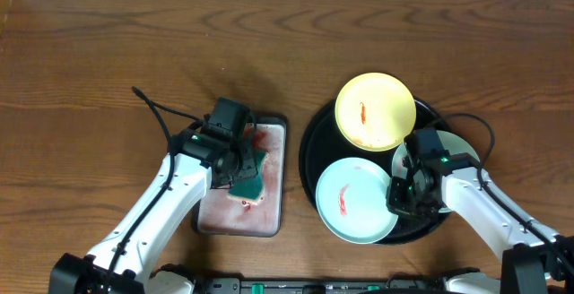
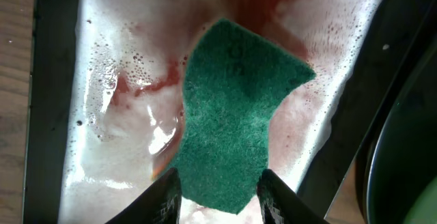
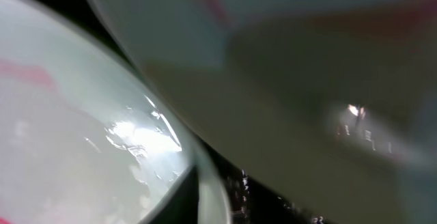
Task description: Clean dirty plates on tray and stack at the side
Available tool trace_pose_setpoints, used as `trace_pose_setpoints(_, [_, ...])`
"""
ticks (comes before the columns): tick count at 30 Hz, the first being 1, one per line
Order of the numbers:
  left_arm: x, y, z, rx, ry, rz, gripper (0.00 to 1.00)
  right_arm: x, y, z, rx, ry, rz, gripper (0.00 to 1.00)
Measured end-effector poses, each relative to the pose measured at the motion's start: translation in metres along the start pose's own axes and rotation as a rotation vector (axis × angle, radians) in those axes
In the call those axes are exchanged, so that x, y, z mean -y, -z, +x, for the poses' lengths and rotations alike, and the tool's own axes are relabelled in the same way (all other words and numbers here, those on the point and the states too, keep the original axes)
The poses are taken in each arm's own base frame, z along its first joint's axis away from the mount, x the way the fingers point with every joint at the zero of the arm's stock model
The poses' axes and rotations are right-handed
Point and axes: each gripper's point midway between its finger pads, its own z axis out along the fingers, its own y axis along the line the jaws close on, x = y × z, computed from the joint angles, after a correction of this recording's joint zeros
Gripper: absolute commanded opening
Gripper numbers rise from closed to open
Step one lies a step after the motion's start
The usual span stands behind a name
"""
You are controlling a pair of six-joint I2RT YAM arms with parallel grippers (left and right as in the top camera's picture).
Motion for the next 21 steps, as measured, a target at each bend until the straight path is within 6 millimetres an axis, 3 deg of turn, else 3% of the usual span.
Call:
trace_pose_setpoints(10, [0.000, 0.000, 0.000, -0.002, 0.000, -0.001, 0.39, -0.024, 0.003, -0.036, 0.138, 0.015, -0.100, 0.01])
trace_pose_setpoints(15, [0.000, 0.000, 0.000, -0.002, 0.000, -0.001, 0.40, -0.024, 0.003, -0.040, 0.156, -0.011, -0.097, 0.01])
trace_pose_setpoints(21, [0.002, -0.001, -0.002, 0.009, -0.004, 0.007, 0.50, -0.024, 0.004, -0.041, 0.161, -0.005, -0.098, 0.01])
